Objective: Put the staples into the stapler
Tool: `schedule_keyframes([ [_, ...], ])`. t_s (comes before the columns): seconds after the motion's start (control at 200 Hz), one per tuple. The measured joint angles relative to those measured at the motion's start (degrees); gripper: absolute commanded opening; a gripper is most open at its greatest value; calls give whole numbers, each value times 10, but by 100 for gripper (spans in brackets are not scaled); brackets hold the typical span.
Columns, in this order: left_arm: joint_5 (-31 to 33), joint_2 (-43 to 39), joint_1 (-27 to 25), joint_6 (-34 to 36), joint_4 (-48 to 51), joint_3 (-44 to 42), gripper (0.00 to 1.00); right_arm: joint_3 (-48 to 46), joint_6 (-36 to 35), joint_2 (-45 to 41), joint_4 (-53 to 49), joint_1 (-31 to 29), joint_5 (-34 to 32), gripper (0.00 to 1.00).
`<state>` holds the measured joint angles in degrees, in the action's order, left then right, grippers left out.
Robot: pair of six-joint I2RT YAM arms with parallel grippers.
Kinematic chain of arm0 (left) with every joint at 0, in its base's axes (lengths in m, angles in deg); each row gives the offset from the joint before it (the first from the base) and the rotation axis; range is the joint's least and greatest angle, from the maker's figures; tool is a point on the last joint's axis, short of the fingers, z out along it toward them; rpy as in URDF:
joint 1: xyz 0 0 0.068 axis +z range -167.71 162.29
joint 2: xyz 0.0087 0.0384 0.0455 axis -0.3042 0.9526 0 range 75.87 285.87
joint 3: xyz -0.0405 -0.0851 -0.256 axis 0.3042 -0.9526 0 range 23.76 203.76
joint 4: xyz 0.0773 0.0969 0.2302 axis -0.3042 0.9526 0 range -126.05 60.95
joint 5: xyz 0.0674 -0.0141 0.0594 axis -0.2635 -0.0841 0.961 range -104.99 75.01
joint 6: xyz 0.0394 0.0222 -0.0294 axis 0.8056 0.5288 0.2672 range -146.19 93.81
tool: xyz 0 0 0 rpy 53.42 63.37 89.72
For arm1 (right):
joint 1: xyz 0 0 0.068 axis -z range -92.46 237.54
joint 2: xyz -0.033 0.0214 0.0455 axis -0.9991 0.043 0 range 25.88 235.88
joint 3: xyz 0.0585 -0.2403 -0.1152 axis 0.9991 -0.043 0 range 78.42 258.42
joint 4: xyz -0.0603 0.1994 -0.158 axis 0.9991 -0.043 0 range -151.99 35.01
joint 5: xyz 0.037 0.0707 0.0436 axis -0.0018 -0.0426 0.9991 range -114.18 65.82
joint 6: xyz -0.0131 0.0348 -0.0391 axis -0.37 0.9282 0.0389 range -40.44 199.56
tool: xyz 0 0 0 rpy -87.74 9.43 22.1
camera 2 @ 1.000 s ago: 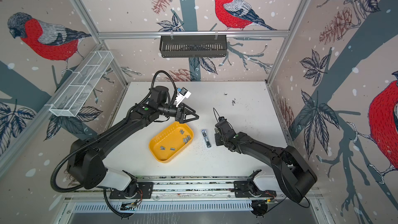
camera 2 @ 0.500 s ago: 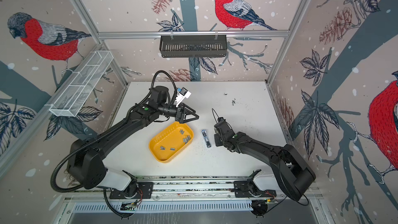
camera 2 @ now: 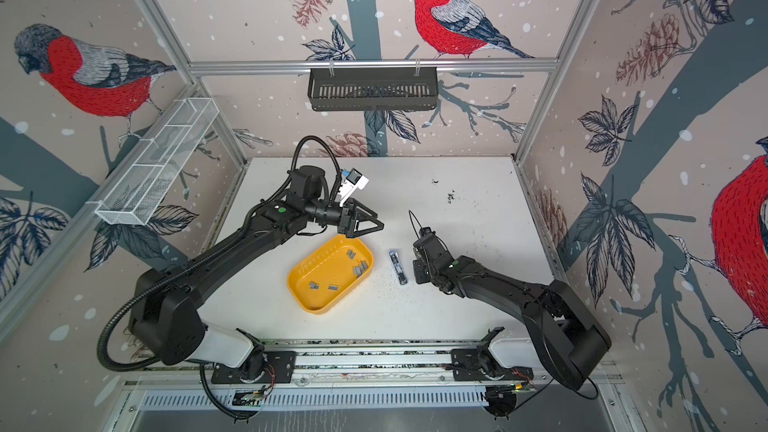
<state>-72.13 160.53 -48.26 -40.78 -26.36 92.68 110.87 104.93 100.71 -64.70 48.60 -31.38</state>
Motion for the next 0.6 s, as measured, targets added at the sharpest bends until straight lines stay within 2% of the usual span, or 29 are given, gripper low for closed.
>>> schedule_keyframes([
  [0.6,-1,0,0,0,0,0,97,-5,2,-5,12,-3,6,9],
])
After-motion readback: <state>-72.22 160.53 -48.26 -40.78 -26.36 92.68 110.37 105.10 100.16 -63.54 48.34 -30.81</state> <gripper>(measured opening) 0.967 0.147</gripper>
